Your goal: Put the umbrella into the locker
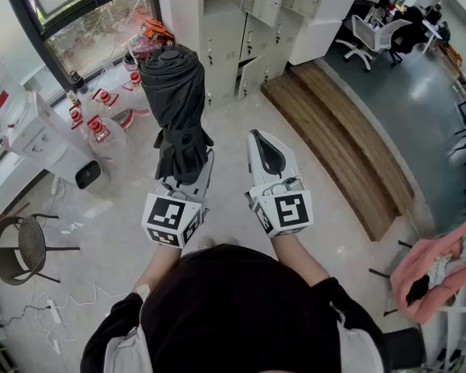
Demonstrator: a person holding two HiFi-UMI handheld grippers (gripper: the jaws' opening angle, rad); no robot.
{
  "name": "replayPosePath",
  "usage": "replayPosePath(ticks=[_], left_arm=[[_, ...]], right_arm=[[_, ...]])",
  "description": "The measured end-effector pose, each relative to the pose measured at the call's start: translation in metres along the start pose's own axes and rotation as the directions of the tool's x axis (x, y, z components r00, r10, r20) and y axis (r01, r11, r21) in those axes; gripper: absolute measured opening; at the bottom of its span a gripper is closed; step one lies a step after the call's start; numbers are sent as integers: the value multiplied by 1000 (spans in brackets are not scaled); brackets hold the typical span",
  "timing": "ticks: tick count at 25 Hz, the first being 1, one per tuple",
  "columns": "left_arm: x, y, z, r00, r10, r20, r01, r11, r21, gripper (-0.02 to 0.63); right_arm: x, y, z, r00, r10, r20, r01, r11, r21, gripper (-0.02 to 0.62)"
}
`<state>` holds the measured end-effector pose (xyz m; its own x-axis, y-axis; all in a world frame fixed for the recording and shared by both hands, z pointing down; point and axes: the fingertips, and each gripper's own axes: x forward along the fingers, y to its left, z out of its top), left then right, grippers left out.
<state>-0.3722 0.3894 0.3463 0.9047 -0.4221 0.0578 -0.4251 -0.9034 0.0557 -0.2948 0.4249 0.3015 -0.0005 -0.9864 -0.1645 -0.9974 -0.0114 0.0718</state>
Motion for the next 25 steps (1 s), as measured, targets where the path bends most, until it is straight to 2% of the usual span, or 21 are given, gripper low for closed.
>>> replayPosePath(ticks=[6,15,25], left_arm=[[13,-13,-3,1000,-1,-9,1,1000,0,35],[41,-31,-4,1000,15,-8,-15,1000,-14,35],[79,-18,-18,999,18,-43,-19,1000,-19,35]], right_arm=[[-5,-13,-2,1000,11,-2,-11,1000,0,3],[-7,-51,-4,1000,15,25,-17,999,50,3],[21,-79,-32,1000,5,-1,-4,994,110,3]])
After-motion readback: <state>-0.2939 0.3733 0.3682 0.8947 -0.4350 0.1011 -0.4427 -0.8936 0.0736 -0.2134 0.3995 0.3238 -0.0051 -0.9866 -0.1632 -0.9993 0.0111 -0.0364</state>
